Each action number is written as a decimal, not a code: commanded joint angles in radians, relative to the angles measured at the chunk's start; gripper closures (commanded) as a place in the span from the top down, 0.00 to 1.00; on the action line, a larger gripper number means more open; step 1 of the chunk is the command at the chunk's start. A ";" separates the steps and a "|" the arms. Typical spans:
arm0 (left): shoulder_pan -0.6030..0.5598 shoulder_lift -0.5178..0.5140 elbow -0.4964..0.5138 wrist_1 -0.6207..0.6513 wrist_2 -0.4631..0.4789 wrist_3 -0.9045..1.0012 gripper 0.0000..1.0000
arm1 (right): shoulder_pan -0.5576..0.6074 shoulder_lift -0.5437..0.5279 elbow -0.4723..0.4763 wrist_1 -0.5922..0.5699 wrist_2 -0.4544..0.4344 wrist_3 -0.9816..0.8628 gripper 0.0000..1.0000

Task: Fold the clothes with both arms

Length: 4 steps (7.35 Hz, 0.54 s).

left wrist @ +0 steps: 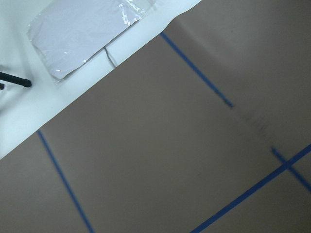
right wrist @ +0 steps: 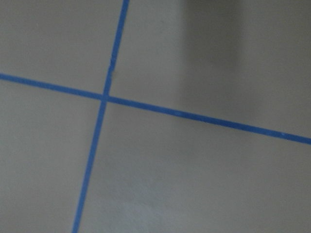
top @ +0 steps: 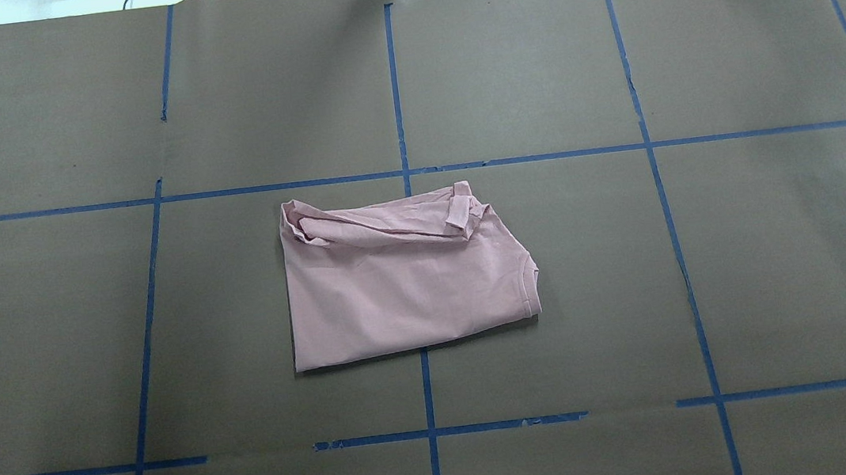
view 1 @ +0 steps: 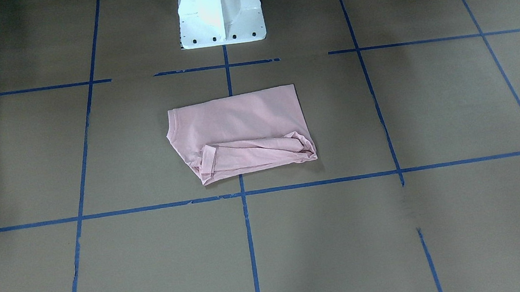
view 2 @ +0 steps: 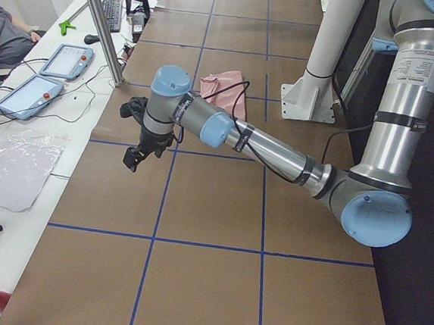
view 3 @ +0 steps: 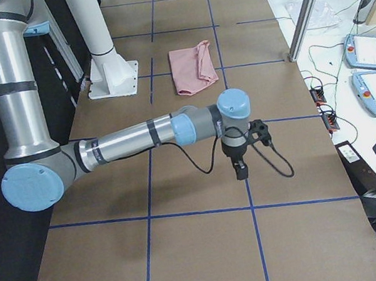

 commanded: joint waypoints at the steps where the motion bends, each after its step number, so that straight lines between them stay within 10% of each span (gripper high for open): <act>1: -0.045 0.086 0.057 -0.004 0.000 0.008 1.00 | 0.063 -0.153 -0.002 0.021 0.007 -0.011 1.00; 4: -0.111 0.164 0.129 -0.004 -0.055 0.011 1.00 | 0.083 -0.196 0.021 0.046 0.013 0.016 1.00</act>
